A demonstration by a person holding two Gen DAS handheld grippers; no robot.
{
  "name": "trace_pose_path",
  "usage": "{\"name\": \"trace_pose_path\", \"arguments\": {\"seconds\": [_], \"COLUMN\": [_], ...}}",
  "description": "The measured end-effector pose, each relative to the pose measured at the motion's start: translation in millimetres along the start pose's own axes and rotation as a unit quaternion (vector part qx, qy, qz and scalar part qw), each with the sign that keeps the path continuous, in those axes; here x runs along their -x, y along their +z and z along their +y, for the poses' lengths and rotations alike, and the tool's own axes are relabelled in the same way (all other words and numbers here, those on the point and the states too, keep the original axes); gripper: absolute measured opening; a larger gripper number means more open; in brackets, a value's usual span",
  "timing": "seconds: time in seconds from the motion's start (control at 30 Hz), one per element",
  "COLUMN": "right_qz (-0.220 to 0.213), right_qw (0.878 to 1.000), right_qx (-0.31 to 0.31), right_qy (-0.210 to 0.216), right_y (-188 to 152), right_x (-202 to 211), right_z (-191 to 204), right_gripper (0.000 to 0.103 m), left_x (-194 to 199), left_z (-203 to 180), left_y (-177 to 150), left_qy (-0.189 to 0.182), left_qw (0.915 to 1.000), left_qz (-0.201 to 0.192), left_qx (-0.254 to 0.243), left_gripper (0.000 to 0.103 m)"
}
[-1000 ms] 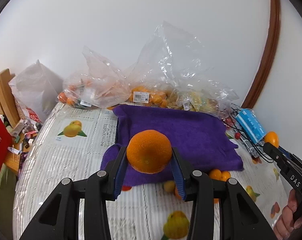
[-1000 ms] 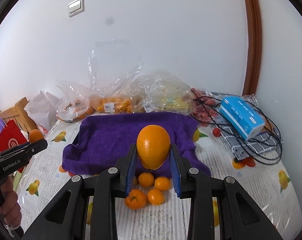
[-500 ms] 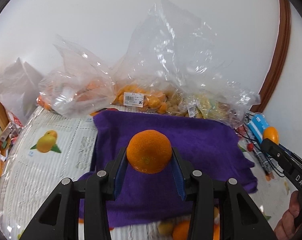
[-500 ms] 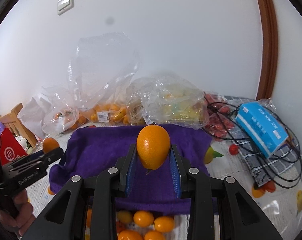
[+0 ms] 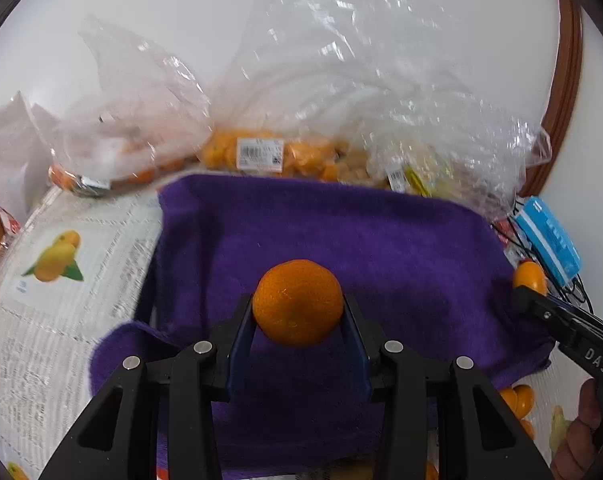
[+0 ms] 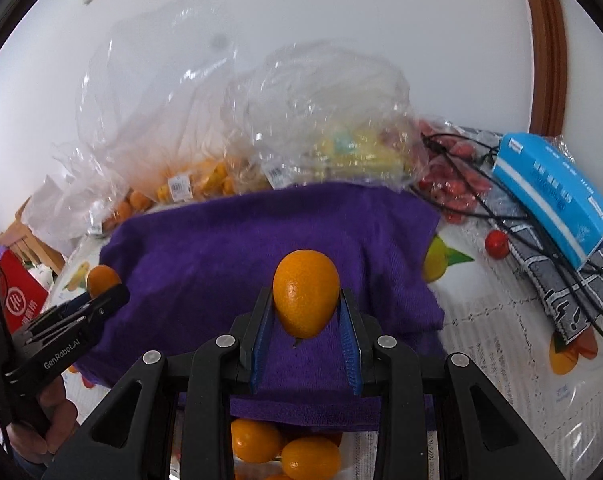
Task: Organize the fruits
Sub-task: 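Lower the large orange onto the towel and open the left tool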
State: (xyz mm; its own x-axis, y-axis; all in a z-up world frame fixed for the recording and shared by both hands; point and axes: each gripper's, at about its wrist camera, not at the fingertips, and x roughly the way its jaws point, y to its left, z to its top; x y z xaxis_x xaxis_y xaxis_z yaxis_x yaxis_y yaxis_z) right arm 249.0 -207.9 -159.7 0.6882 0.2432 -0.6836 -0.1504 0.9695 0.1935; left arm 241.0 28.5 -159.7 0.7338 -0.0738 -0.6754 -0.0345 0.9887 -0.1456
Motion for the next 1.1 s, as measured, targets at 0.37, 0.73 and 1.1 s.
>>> {"name": "trace_pose_path", "arguments": {"seconds": [0.37, 0.73, 1.1], "right_qz": [0.043, 0.055, 0.046], "right_qw": [0.999, 0.998, 0.999], "right_qx": [0.001, 0.013, 0.020], "right_qy": [-0.005, -0.013, -0.015], "right_y": [-11, -13, -13], "right_x": [-28, -36, -32], "right_z": [4, 7, 8], "right_gripper": [0.032, 0.033, 0.034], "left_x": [-10, -19, -19], "left_z": [6, 5, 5], "left_y": [-5, -4, -4], "left_qy": [-0.005, 0.001, 0.001], "left_qw": [0.9996, 0.9990, 0.9989], "left_qz": [0.022, 0.040, 0.044], "left_qx": [0.017, 0.019, 0.017], "left_gripper": [0.040, 0.040, 0.046]}}
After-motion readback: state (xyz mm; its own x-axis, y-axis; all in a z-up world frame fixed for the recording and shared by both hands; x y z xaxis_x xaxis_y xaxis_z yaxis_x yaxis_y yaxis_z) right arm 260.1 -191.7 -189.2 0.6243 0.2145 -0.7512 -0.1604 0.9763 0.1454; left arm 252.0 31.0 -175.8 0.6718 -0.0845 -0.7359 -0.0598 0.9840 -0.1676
